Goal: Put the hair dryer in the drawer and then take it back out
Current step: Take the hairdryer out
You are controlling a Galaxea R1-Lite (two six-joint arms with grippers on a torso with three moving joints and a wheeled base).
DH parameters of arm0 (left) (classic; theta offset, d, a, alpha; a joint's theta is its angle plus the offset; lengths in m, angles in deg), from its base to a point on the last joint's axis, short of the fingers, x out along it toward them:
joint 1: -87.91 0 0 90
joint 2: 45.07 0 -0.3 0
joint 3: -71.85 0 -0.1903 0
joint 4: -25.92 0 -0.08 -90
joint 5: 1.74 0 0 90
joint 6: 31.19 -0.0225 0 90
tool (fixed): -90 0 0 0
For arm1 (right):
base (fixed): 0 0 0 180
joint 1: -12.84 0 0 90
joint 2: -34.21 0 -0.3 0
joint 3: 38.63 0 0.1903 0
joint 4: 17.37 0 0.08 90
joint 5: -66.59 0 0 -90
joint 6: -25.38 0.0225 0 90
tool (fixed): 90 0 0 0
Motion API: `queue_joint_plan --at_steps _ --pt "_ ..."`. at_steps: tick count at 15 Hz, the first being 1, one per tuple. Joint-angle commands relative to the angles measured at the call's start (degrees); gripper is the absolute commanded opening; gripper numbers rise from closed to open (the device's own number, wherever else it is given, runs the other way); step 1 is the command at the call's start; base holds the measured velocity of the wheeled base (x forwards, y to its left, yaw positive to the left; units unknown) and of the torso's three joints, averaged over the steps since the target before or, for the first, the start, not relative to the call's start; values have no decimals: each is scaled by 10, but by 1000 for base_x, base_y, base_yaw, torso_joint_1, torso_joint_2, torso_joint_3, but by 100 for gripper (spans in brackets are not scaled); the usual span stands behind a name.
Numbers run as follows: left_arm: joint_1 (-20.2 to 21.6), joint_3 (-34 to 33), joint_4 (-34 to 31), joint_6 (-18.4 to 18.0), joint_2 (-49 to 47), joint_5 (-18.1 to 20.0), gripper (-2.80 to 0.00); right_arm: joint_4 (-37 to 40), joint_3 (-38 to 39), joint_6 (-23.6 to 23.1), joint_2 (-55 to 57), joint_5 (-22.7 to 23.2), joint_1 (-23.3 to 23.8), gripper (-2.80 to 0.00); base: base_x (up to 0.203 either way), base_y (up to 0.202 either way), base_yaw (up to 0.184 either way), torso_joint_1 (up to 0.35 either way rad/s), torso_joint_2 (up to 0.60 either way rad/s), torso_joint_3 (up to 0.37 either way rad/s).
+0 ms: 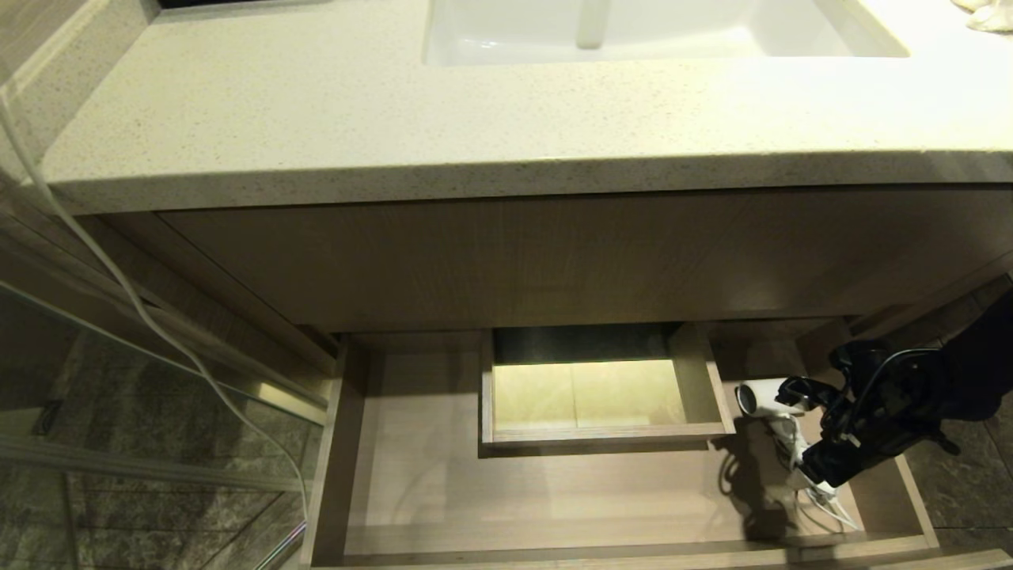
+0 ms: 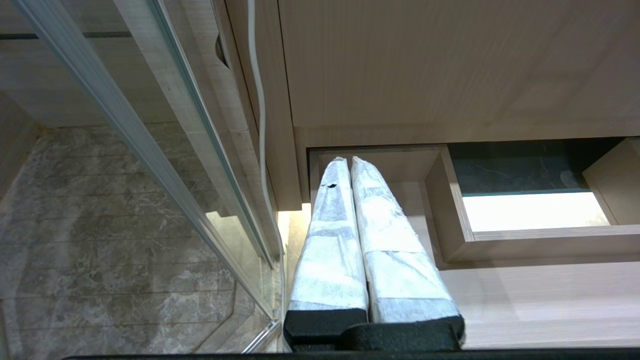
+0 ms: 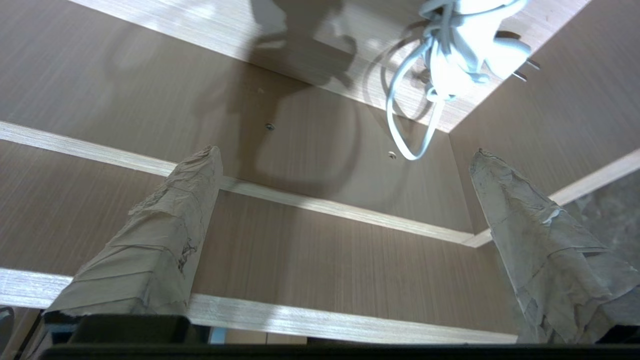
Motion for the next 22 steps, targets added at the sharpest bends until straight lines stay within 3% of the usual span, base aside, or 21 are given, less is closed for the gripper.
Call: queue_joint_plan --at_steps 1,22 --pt "0 -23 1 0 0 0 -280 -3 -10 -1 13 0 -8 0 0 0 0 0 0 0" --pt "0 -23 1 -1 0 0 -280 -59 12 4 25 -19 8 0 0 0 0 0 0 0"
